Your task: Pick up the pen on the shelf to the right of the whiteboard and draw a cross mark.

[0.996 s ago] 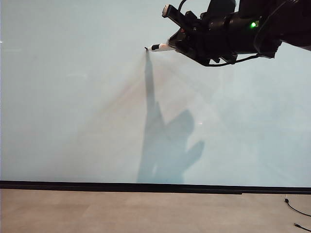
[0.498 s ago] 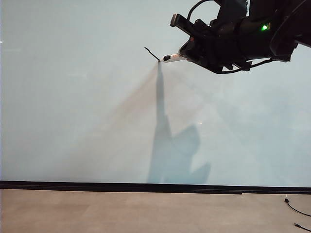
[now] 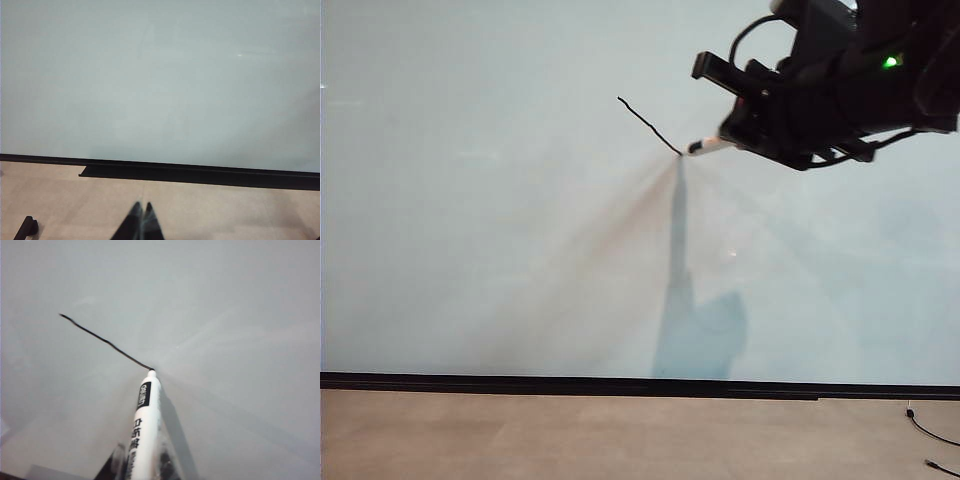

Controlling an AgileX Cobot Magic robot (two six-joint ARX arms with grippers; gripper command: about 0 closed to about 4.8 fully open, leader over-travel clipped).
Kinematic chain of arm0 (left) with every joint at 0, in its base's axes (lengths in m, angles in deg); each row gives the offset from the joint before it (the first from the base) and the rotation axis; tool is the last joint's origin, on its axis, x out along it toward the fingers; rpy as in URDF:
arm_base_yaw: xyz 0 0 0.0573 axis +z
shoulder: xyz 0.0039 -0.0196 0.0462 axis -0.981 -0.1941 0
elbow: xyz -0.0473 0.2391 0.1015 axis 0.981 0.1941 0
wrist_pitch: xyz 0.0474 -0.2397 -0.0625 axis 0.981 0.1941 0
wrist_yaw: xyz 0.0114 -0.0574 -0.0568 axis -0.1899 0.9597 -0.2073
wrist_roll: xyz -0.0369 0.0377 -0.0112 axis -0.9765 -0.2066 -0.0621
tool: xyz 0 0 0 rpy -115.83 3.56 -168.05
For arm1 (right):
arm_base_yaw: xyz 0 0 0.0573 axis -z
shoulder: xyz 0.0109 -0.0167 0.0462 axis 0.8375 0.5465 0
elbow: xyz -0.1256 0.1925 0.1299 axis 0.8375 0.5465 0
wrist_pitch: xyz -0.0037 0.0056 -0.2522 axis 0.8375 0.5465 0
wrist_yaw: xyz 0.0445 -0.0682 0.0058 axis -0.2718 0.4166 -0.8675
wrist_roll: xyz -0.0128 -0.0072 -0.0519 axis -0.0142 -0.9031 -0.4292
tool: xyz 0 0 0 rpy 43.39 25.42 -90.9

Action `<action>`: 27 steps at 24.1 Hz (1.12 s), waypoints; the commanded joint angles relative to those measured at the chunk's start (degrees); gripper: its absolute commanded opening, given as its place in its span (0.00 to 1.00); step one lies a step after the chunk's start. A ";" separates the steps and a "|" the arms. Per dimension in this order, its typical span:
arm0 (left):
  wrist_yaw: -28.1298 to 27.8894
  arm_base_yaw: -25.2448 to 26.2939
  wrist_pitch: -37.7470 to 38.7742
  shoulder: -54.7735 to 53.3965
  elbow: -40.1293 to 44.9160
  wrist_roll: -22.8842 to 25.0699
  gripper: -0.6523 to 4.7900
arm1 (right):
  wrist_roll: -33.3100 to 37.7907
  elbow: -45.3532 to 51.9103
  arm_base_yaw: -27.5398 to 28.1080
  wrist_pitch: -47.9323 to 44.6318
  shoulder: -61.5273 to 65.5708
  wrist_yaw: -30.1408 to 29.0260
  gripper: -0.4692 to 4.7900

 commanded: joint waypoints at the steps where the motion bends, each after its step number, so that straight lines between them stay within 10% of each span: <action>1: 0.20 0.00 -0.52 -0.04 -0.15 0.26 0.11 | 1.01 1.60 0.52 0.24 -1.25 5.33 0.08; 14: 0.20 -0.02 -0.52 -0.04 -0.15 0.24 0.11 | -2.03 5.97 -2.43 -0.55 -6.40 5.62 0.08; 27: 0.20 -0.02 -0.52 -0.04 -0.15 0.26 0.11 | -31.10 -6.21 -6.25 25.53 -11.96 -3.54 0.08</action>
